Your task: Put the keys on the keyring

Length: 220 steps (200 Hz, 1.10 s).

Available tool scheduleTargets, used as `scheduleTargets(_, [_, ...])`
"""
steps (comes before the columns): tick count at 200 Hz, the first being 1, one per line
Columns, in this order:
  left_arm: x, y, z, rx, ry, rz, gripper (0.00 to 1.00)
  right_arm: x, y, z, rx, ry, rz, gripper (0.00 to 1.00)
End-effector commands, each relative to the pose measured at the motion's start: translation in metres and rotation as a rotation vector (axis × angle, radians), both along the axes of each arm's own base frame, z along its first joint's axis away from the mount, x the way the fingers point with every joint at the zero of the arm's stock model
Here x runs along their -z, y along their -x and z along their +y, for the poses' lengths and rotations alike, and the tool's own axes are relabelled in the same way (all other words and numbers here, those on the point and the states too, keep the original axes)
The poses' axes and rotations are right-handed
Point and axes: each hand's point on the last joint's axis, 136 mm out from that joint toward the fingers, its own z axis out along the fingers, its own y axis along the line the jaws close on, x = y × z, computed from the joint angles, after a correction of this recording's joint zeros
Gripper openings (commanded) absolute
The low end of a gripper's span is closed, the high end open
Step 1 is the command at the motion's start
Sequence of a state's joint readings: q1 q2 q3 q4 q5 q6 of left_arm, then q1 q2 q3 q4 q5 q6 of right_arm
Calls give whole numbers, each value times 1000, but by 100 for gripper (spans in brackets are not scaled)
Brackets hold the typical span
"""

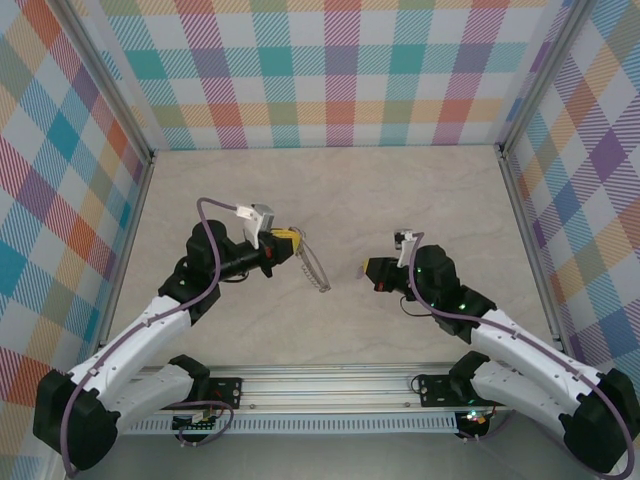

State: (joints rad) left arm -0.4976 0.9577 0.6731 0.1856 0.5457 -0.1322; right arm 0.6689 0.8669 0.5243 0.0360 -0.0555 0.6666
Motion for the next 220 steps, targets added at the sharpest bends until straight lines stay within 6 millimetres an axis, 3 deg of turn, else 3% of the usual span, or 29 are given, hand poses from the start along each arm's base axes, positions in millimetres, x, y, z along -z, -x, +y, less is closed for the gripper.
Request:
scheduleTargets(1, [-23,20,-8,101,25,-149,0,-37,-11,6,-30,-63,-117,0])
scheduleTargets(49, [-25,21,-18,141,19,-165,0,-61,-15,31,-182,-93,-207,0])
scheduleTargets(93, [-13,21,-35,204,-31,-119,0,-79,-15,56,-303,-159,-231,0])
scheduleTargets(220, [-18,17,-39,171,-16,-140,0,-100,1,75,-435,-288,-225,0])
